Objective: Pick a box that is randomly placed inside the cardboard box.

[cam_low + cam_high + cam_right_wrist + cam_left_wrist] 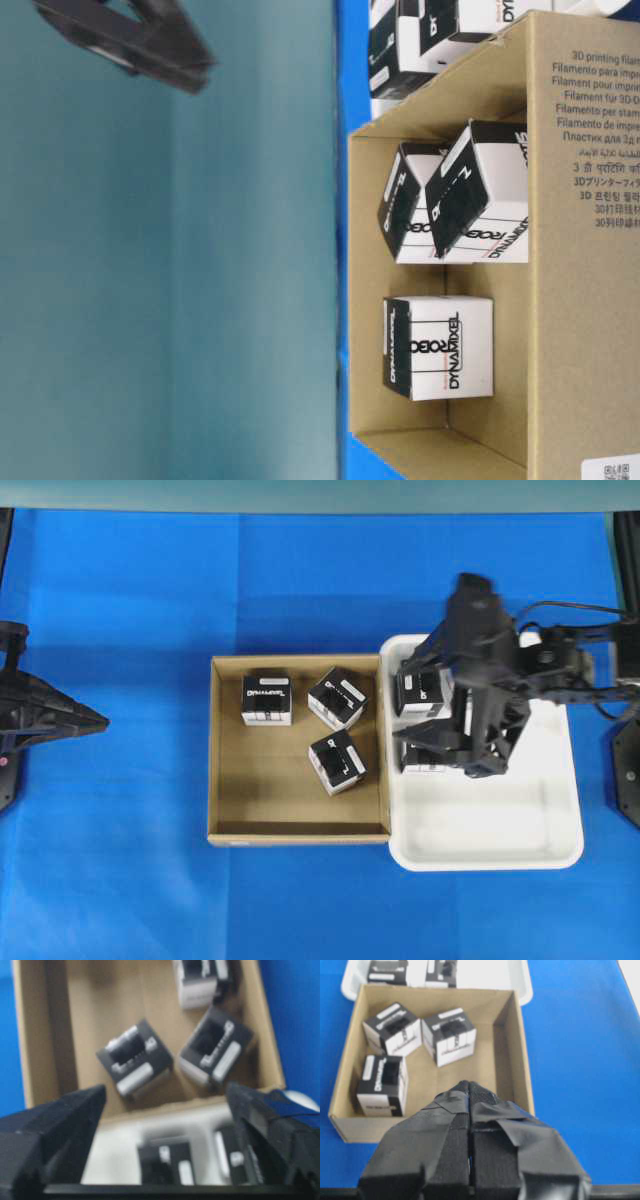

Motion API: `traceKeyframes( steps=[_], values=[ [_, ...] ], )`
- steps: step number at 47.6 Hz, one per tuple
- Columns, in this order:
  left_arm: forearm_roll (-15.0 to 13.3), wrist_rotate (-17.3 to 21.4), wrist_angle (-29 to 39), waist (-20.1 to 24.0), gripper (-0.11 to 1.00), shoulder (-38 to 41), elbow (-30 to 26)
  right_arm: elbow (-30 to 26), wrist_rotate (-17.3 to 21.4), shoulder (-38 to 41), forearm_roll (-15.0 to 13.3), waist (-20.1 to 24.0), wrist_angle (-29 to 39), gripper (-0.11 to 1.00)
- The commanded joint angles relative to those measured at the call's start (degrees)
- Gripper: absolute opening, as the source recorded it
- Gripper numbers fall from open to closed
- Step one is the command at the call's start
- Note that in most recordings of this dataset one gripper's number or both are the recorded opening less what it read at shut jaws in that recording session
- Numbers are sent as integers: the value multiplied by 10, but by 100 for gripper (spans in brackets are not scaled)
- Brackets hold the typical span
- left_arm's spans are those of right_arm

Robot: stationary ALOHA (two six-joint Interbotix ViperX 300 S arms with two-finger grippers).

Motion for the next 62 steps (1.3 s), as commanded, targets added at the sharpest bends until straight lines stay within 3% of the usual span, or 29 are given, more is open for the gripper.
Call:
traceKeyframes(
  steps=[1,9,26,46,62],
  values=[
    [2,0,-11,-2,-7,1,-14,14,0,-25,2,3,-62,96],
    [2,1,-26,-3,-7,1,-14,43,0,-59,2,7,-127,96],
    [2,3,-44,-4,-7,1,-14,54,1,-84,2,9,-142,96],
    [2,5,-51,-4,-7,0,-14,82,0,-142,2,15,-221,96],
    [2,8,-52,-4,-7,-5,-13,121,0,-250,2,21,-204,95]
  ],
)
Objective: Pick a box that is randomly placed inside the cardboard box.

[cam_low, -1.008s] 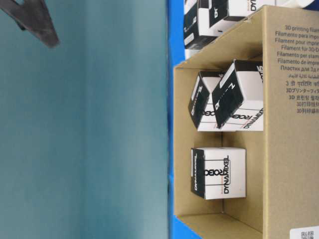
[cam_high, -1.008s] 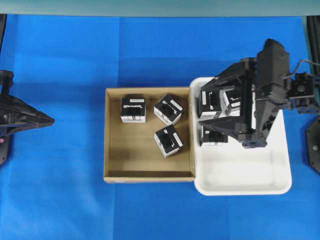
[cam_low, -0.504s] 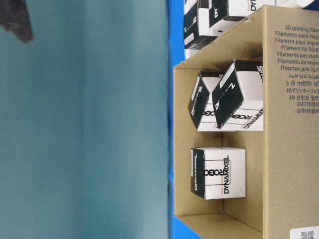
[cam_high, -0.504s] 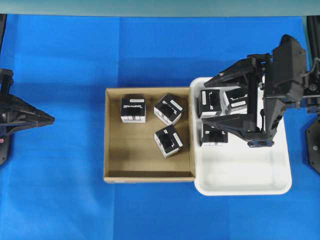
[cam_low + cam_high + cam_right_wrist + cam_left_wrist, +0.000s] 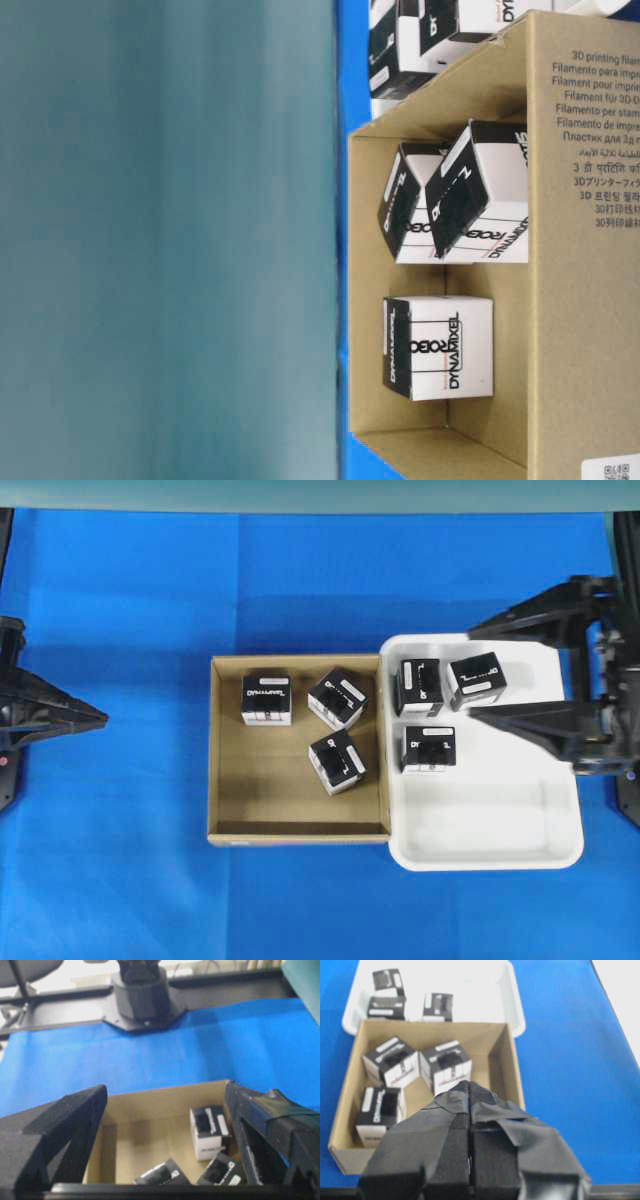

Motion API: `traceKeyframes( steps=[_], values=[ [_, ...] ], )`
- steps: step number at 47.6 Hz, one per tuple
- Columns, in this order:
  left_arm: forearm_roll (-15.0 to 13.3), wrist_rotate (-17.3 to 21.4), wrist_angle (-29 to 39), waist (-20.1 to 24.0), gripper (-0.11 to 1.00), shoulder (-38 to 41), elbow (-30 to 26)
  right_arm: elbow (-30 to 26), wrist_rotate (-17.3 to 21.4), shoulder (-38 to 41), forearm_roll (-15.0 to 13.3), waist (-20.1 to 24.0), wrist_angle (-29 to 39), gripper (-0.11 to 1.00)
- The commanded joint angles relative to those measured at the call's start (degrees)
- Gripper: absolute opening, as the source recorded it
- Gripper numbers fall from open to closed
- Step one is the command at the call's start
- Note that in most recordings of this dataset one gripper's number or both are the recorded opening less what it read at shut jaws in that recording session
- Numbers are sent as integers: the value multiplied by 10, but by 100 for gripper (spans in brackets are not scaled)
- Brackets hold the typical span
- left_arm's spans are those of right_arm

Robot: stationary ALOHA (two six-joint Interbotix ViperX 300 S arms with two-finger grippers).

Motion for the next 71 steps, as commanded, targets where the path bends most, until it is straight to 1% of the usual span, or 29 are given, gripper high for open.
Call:
traceKeyframes(
  steps=[1,13,24,61,71],
  values=[
    [2,1,-5,-1,-7,1,-13,1,0,-18,2,3,6,95],
    [2,-3,-5,-2,-7,1,-13,10,0,-39,2,8,35,95],
    [2,4,-7,-3,-7,0,-13,11,0,-38,2,11,35,95],
    [2,4,-12,-3,-7,-11,-15,11,2,-29,2,14,33,95],
    [2,5,-11,0,-7,-11,-14,11,0,-25,2,21,30,95]
  ],
)
